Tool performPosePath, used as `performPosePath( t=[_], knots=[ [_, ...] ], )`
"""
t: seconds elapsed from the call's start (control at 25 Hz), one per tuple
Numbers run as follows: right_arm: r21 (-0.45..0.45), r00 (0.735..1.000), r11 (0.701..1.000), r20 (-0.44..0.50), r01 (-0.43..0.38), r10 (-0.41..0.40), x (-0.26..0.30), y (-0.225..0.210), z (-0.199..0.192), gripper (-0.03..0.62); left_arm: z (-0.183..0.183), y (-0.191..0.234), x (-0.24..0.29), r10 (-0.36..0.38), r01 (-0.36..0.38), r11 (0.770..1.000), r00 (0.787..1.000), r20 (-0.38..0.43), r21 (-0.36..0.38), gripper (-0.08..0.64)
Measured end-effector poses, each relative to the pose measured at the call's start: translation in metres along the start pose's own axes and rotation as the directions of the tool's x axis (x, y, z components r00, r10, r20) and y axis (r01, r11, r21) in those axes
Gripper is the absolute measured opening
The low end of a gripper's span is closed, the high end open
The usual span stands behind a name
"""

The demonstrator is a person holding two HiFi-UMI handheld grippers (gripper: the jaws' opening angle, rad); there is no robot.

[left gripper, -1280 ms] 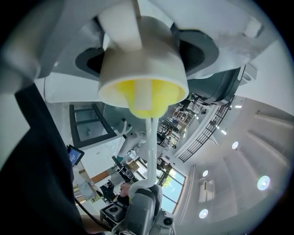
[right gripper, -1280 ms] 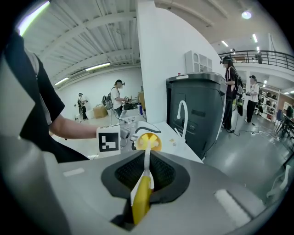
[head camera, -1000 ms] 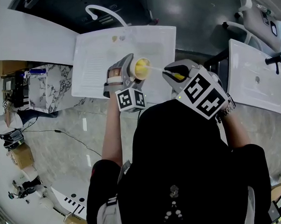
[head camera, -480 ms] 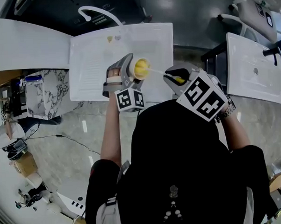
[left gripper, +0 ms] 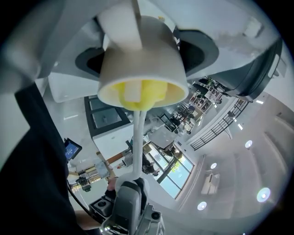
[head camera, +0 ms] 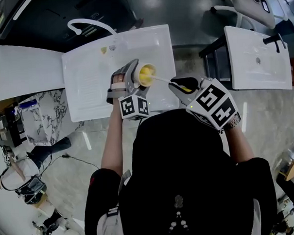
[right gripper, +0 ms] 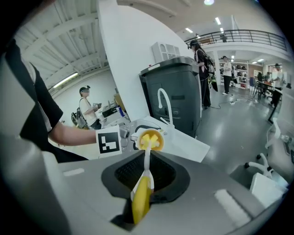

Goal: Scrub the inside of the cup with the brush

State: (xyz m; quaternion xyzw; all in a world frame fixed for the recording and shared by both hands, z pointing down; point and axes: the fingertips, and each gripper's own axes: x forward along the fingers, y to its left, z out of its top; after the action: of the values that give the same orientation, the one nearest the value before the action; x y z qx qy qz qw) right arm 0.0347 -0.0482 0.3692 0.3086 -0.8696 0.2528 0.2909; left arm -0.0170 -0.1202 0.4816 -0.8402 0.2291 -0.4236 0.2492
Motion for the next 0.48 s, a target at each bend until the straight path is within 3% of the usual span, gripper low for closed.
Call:
performPosePath(
  t=[0.48],
  knots=[
    [0.148, 0.981, 0.971, 0.022, 0.190, -0.195, -0.005, -0.016, -0.010, 0.035, 0.023, -0.007, 0.032, -0.098, 0.111, 0.992, 0.980, 0.176, -0.066, 0.457]
  ],
)
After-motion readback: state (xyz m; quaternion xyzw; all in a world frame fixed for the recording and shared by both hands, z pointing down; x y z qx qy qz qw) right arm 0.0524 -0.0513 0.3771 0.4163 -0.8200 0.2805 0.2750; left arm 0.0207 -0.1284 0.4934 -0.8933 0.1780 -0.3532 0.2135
